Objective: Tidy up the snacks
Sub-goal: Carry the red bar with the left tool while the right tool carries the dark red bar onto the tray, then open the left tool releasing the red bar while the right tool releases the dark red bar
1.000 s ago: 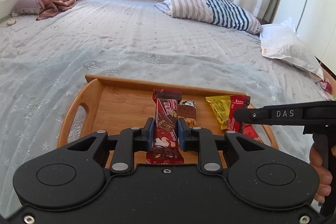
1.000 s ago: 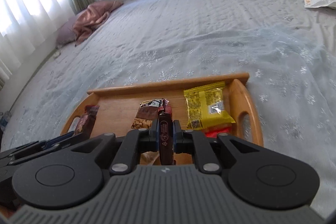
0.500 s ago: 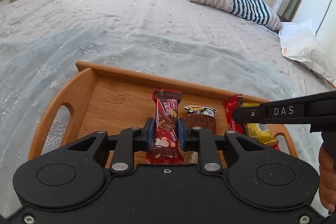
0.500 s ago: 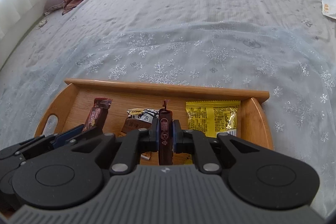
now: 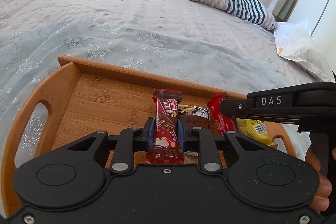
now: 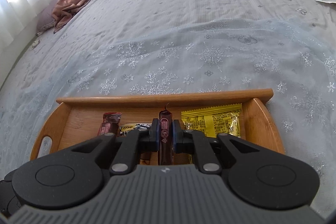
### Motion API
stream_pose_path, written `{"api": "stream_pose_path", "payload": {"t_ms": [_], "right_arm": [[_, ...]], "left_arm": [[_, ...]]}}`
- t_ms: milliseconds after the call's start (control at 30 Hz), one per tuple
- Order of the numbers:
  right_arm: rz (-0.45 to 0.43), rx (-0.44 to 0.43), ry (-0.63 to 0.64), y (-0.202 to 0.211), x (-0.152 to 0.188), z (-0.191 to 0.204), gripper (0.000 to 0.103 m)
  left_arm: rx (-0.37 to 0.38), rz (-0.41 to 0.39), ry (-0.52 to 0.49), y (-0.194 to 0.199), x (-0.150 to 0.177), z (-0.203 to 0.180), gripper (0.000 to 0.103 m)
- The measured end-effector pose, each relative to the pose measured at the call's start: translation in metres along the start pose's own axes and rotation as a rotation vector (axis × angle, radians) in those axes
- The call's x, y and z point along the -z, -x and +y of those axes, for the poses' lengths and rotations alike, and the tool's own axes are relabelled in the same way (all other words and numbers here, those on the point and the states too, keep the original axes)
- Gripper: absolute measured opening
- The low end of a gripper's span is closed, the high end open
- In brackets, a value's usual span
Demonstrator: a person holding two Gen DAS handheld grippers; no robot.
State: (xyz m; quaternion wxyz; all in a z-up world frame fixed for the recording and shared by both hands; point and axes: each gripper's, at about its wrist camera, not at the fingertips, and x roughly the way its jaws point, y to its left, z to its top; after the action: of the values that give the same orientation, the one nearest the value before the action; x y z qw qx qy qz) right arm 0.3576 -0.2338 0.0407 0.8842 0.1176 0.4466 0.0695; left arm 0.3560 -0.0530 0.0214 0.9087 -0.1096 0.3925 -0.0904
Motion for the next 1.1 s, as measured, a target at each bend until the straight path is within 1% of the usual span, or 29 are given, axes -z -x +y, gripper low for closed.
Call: {"api": "stream_pose_path", "payload": {"t_ms": [333,533,633,667,700,800,867,900,1000,1033,1067,1100], "right_arm": [[-0.053,-0.023,-0.018,0.001,0.007,-0.007,0.014],[-0.07,-0.033,-0.029,-0.001,0.008,-0.009,0.014],[-0.078,-0.033,-0.025,0.0,0.009,-0.008,0.014],[-0.079,-0.033,-0.024,0.0,0.01,-0.008,0.015],[-0.081,-0.035,-0.023,0.0,0.011,-0.008,0.016],[-0.085,-0.043,-0.028,0.002,0.012,-0.008,0.021],[-0.094,-0.047,-0.022,0.005,0.013,-0.007,0.024],[-0.097,-0.047,-0.02,0.006,0.013,-0.006,0.028],[-0.104,-0.057,-0.014,0.011,0.014,-0.005,0.028],[-0.107,-0.06,-0.014,0.013,0.014,-0.005,0.032],[-0.111,-0.061,-0.015,0.015,0.014,-0.005,0.04],[-0.113,-0.064,-0.018,0.018,0.015,-0.006,0.044]], "left_arm": [[-0.036,-0.023,-0.056,-0.007,0.0,-0.009,0.022],[-0.05,-0.036,-0.079,-0.008,0.001,-0.012,0.023],[-0.063,-0.043,-0.083,-0.007,0.001,-0.012,0.026],[-0.067,-0.042,-0.084,-0.008,0.001,-0.012,0.03],[-0.069,-0.041,-0.086,-0.007,0.001,-0.012,0.034],[-0.075,-0.046,-0.1,-0.005,0.001,-0.014,0.038],[-0.08,-0.045,-0.11,-0.003,0.002,-0.016,0.041],[-0.082,-0.045,-0.114,-0.002,0.002,-0.017,0.043],[-0.091,-0.036,-0.126,0.0,0.004,-0.018,0.045],[-0.089,-0.034,-0.129,0.002,0.005,-0.018,0.046],[-0.086,-0.033,-0.13,0.004,0.005,-0.018,0.046],[-0.084,-0.033,-0.131,0.006,0.006,-0.017,0.048]]}}
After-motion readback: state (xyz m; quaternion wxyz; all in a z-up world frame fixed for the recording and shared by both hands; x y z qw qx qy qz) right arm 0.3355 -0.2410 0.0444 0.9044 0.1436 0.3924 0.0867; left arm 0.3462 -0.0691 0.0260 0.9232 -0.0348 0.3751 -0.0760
